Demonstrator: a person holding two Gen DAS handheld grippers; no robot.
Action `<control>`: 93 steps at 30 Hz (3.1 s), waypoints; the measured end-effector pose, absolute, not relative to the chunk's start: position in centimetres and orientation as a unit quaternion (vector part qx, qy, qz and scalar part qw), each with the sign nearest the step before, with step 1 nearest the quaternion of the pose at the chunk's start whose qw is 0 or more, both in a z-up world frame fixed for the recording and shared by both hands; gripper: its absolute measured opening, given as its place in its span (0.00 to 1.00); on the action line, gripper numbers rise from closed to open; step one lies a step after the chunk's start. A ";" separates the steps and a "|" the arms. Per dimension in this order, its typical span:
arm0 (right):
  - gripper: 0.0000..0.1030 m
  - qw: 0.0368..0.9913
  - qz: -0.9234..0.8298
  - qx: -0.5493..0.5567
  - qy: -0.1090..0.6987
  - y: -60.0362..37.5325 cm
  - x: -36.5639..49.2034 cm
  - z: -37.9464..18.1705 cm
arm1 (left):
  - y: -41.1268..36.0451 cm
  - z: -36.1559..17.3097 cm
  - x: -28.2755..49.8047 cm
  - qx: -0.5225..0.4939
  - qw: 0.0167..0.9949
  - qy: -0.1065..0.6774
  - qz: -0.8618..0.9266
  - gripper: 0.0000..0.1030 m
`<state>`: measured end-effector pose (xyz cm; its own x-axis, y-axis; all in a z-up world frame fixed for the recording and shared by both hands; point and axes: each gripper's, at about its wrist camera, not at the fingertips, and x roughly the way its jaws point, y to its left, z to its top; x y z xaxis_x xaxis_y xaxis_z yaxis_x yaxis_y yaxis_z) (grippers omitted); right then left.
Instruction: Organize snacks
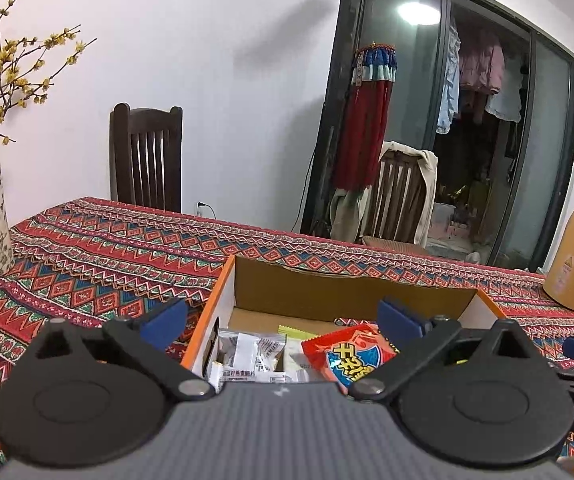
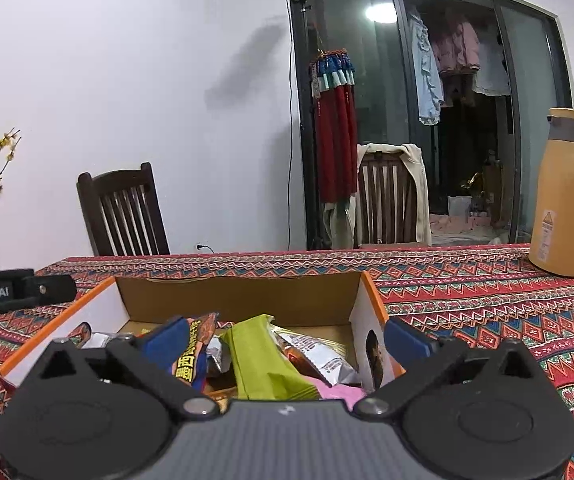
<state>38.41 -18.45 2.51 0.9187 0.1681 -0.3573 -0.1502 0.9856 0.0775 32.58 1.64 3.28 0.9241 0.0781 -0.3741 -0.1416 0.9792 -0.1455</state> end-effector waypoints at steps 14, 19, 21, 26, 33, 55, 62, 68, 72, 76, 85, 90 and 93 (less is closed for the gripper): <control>1.00 0.982 0.078 0.026 0.169 -18.9 37.1 4.1 | 0.7 5.0 31.0 -0.079 0.979 0.180 0.050 1.00; 1.00 0.980 0.082 0.034 0.178 -19.8 35.1 4.8 | 0.4 5.9 29.4 -0.083 0.978 0.185 0.044 1.00; 1.00 0.979 0.087 0.036 0.183 -20.3 34.1 4.9 | 0.3 6.0 28.6 -0.083 0.978 0.189 0.038 1.00; 1.00 0.975 0.099 0.036 0.197 -21.7 30.9 4.2 | -0.2 5.4 26.0 -0.075 0.976 0.205 0.026 1.00; 1.00 0.966 0.100 0.029 0.238 -23.6 27.8 1.2 | -0.5 2.5 23.7 -0.065 0.966 0.250 0.026 1.00; 1.00 0.955 0.089 0.030 0.281 -24.6 27.8 -2.8 | -4.9 -4.1 25.2 0.001 0.932 0.364 0.004 1.00; 1.00 0.954 0.089 0.029 0.286 -24.5 27.9 -2.8 | -5.2 -4.5 25.5 0.008 0.928 0.373 -0.005 0.77; 1.00 0.950 0.092 0.030 0.296 -24.5 28.3 -2.9 | -5.5 -4.3 24.3 0.012 0.936 0.351 -0.018 0.61; 1.00 0.948 0.092 0.033 0.302 -24.6 28.6 -3.1 | -5.3 -3.7 23.2 0.010 0.944 0.329 -0.013 0.61; 1.00 0.947 0.093 0.035 0.307 -24.6 28.7 -3.2 | -4.6 -2.8 21.8 0.001 0.951 0.307 -0.015 0.61; 1.00 0.944 0.090 0.037 0.315 -24.6 29.0 -3.4 | -0.8 -0.2 18.9 -0.018 0.967 0.255 0.003 0.61; 1.00 0.944 0.084 0.036 0.318 -24.6 29.0 -3.4 | 1.6 1.3 19.4 -0.025 0.972 0.233 0.023 0.61; 1.00 0.943 0.081 0.035 0.320 -24.6 29.2 -3.5 | 2.6 2.4 19.9 -0.023 0.975 0.220 0.024 0.61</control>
